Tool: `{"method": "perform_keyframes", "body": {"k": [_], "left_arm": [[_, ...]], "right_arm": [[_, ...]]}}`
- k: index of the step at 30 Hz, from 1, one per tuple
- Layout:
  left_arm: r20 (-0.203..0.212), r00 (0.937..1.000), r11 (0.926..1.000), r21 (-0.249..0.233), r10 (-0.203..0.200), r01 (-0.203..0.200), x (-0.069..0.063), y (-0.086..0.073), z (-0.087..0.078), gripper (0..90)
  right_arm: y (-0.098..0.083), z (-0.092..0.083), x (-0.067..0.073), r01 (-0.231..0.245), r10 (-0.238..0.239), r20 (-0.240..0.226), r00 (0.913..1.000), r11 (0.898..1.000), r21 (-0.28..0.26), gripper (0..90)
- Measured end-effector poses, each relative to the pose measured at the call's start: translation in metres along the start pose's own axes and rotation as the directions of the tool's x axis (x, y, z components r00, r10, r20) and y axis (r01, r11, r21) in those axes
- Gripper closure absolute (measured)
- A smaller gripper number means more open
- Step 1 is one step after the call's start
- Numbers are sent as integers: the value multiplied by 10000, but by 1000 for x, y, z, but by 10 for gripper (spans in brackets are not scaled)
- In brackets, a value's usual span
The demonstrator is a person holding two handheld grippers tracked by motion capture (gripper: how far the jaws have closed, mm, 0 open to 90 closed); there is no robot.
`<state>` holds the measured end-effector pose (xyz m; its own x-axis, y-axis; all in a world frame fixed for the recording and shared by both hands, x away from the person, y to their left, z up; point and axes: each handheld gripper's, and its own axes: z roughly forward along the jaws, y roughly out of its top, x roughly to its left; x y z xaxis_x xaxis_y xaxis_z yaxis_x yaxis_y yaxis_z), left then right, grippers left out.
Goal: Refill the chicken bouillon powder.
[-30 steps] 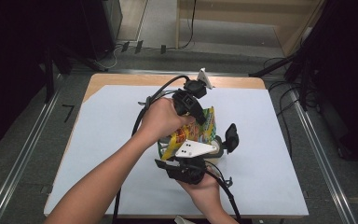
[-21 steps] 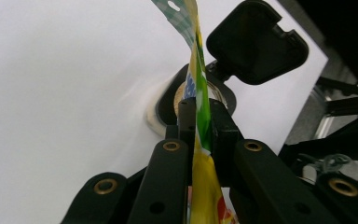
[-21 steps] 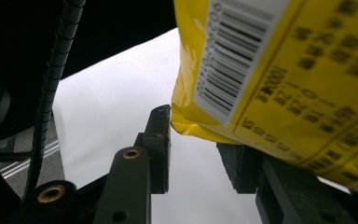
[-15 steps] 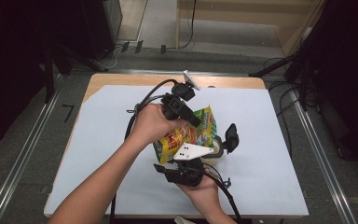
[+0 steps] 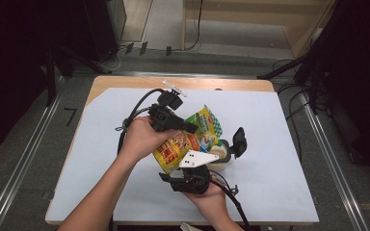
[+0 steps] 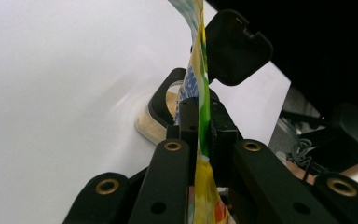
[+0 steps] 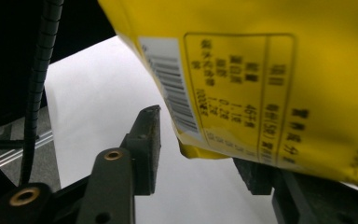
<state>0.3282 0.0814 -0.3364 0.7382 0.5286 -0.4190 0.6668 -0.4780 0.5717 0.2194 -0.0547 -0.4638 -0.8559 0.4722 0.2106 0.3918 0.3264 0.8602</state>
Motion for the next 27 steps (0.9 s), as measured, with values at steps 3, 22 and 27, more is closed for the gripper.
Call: {"method": "perform_keyframes", "body": {"k": [3, 22, 27], "left_arm": [[160, 9997, 9996, -240, -163, 166, 6, -8, -4, 880], [350, 9990, 9978, -582, -295, 315, 16, -33, -7, 893], [410, 9985, 9969, -679, -360, 387, 21, -40, -11, 900]], "right_arm": [[-2, 1, -2, 22, -22, 59, 10000, 10000, 65, 513], [-12, 6, -5, -123, 119, 83, 9999, 9992, 393, 498], [-12, 6, -5, 74, -83, 224, 9997, 9991, 424, 494]]}}
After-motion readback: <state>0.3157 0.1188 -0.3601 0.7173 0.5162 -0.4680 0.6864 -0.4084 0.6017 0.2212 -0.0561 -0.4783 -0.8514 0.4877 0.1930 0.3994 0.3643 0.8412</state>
